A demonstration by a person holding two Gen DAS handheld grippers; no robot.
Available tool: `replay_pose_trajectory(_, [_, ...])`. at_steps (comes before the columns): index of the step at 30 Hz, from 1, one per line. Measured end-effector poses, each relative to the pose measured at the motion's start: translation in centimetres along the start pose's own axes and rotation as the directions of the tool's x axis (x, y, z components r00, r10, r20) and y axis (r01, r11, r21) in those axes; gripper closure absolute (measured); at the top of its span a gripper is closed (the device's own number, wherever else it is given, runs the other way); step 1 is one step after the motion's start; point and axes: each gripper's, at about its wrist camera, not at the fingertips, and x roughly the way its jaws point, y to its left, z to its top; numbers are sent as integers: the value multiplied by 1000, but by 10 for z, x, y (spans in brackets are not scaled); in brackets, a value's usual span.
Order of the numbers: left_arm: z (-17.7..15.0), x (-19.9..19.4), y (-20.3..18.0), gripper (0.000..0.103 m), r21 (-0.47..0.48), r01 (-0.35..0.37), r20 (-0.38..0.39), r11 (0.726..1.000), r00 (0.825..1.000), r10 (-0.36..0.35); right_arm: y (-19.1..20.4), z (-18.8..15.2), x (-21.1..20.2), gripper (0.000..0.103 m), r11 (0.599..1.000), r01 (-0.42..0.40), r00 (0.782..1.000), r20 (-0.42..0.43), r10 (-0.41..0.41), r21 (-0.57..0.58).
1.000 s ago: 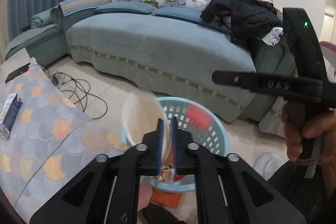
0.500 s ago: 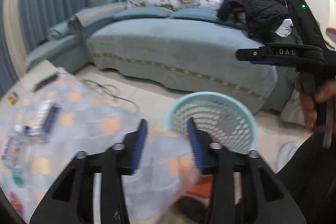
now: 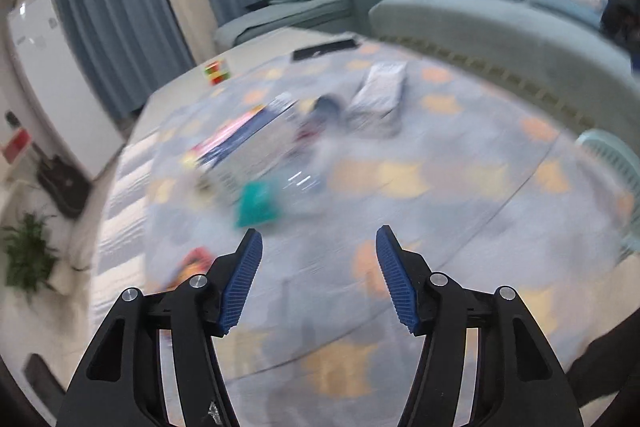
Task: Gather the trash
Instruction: 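Grasp the clear milk bottle with the left tool while right tool reaches for carton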
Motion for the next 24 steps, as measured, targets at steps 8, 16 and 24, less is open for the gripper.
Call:
replay_pose_trajectory(8, [-18,4,45,46,-41,-18,-22,999,1000,18,121,48,78,36,983,-135,991,-15,134,-124])
replay_pose_trajectory(16, [19,29,28,46,-85,131,56,988,990,-127,139,66,149,36,991,-73,997,-31,70,-114])
replay_pose_trajectory(24, [65,100,38,47,-175,279,-3,944,959,-283,91,64,194,36,997,44,993,-108,-38,62])
